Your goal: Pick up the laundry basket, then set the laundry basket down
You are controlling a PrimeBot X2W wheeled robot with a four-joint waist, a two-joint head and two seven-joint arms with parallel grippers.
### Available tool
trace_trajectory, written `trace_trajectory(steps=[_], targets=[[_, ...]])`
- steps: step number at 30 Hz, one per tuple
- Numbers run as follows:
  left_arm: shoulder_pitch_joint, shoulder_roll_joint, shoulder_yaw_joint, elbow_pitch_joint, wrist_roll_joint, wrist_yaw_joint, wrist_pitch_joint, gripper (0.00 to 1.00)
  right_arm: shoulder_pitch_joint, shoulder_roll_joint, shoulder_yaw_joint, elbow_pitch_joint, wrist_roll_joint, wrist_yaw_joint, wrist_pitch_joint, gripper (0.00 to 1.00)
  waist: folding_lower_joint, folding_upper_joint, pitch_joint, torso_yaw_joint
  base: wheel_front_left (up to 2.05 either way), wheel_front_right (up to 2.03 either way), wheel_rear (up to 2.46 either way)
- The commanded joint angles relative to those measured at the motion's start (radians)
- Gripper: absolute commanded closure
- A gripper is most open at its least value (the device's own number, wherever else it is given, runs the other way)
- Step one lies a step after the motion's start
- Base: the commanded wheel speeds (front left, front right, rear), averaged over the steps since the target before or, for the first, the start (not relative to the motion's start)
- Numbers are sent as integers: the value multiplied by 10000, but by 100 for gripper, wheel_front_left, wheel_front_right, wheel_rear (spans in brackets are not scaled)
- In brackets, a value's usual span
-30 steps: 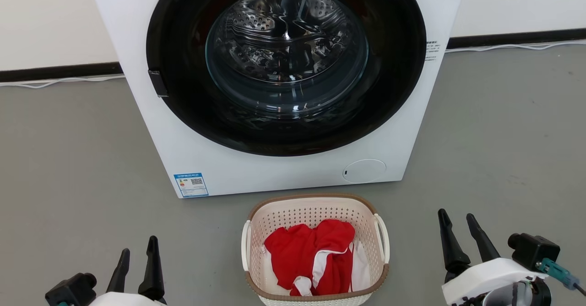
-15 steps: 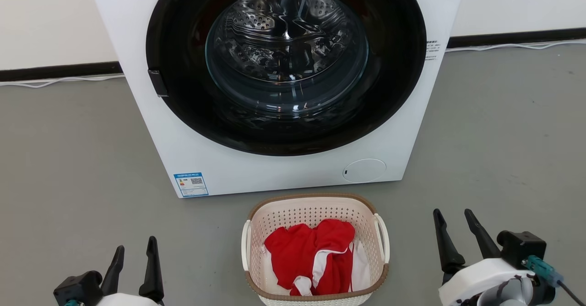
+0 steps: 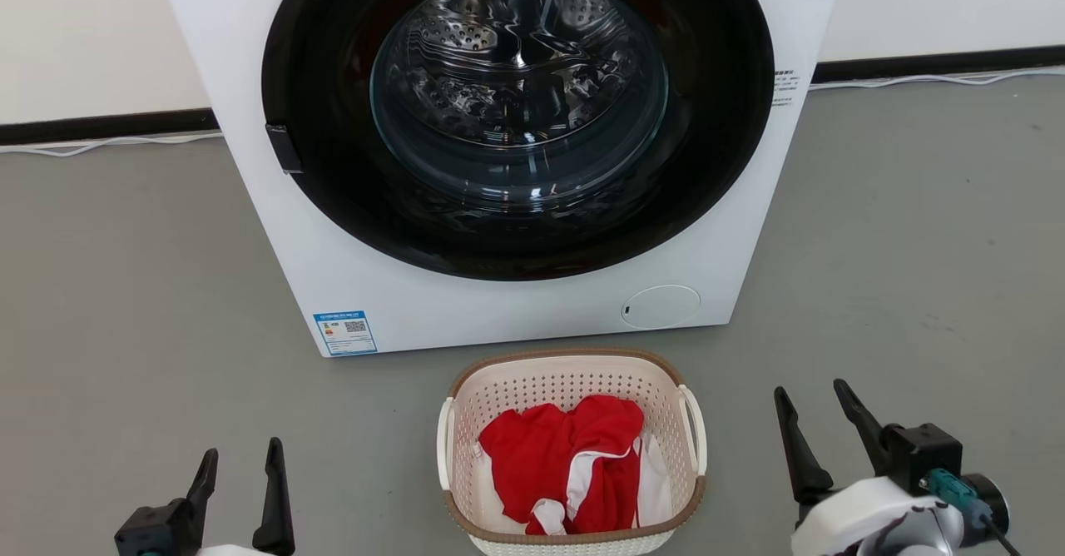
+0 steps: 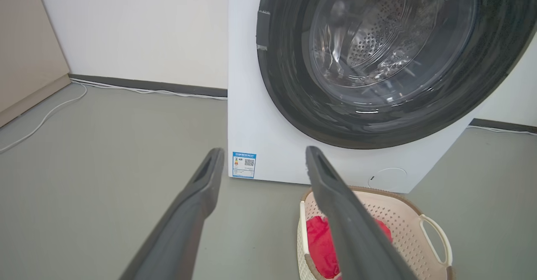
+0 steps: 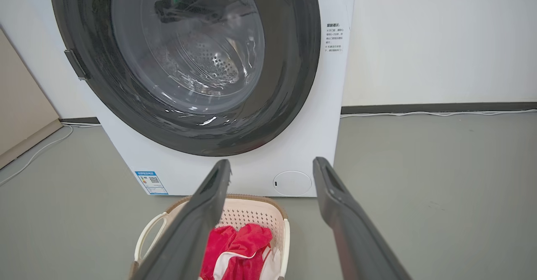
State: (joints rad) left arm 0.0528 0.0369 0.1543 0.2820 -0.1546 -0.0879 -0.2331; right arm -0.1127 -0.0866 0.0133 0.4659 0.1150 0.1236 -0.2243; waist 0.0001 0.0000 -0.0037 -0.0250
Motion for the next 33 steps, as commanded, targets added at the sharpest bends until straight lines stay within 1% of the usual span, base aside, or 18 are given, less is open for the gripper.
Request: trace_trajectory(steps=[1, 6, 26, 33], targets=[[-187, 138, 302, -289, 381, 99, -157, 0, -542, -61, 269, -163, -389, 68, -245, 0, 0, 0, -2, -11, 0, 0, 0], [-133, 140, 353, -290, 856, 100, -287, 0, -571, -58, 298, -49, -910, 71, -375, 0, 0, 0, -14, -49, 0, 0, 0], [-132, 135, 306, -222, 698, 98, -287, 0, -572, 9, 210, 24, -827, 71, -375, 0, 0, 0, 69, -67, 0, 0, 0], [-232, 134, 247, -249, 637, 93, -287, 0, -636, 56, 141, 65, -761, 71, -375, 0, 0, 0, 257, -51, 0, 0, 0]])
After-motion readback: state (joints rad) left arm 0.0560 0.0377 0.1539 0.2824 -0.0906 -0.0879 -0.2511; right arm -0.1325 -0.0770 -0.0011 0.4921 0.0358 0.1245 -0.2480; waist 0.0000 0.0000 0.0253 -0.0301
